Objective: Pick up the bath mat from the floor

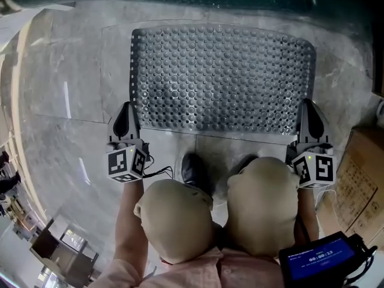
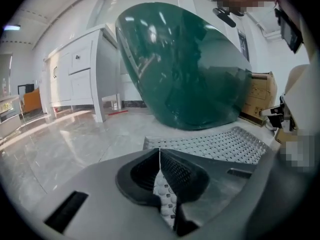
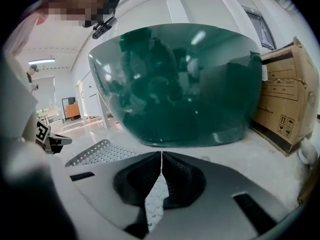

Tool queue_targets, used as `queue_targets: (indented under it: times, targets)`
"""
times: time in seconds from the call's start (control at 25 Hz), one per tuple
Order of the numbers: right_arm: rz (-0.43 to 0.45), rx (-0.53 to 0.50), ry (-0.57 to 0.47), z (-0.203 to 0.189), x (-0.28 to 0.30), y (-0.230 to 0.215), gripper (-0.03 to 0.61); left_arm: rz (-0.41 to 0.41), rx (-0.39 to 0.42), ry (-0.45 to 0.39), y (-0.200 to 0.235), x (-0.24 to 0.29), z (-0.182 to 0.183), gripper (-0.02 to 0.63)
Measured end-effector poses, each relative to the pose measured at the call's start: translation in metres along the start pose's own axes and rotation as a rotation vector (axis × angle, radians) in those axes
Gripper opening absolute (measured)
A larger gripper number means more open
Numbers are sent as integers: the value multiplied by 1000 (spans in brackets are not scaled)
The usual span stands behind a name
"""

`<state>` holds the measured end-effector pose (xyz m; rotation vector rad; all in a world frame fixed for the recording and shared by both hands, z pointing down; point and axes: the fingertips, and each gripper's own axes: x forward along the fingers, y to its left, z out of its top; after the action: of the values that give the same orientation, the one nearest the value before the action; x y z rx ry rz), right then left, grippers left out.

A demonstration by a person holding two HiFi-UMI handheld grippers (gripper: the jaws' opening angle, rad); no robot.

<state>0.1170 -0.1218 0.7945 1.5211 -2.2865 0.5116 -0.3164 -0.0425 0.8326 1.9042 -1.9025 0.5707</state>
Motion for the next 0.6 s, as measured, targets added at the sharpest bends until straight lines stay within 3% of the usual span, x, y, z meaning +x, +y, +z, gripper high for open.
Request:
queue_targets:
  times: [0.24, 0.28, 0.36, 0.6]
  targets:
    - [-21, -20, 3, 2, -9, -13, 18, -28, 8, 39, 5, 7, -19, 29]
    - [-24, -23, 4, 1, -10, -14, 18, -37, 2, 44, 7, 9, -23, 53]
    - [-29, -26, 8, 0, -11, -15, 18, -61, -13, 56, 10, 15, -32, 178]
    - [-52, -43, 23, 1, -16, -21, 18, -51, -79, 124, 30, 34, -67, 207]
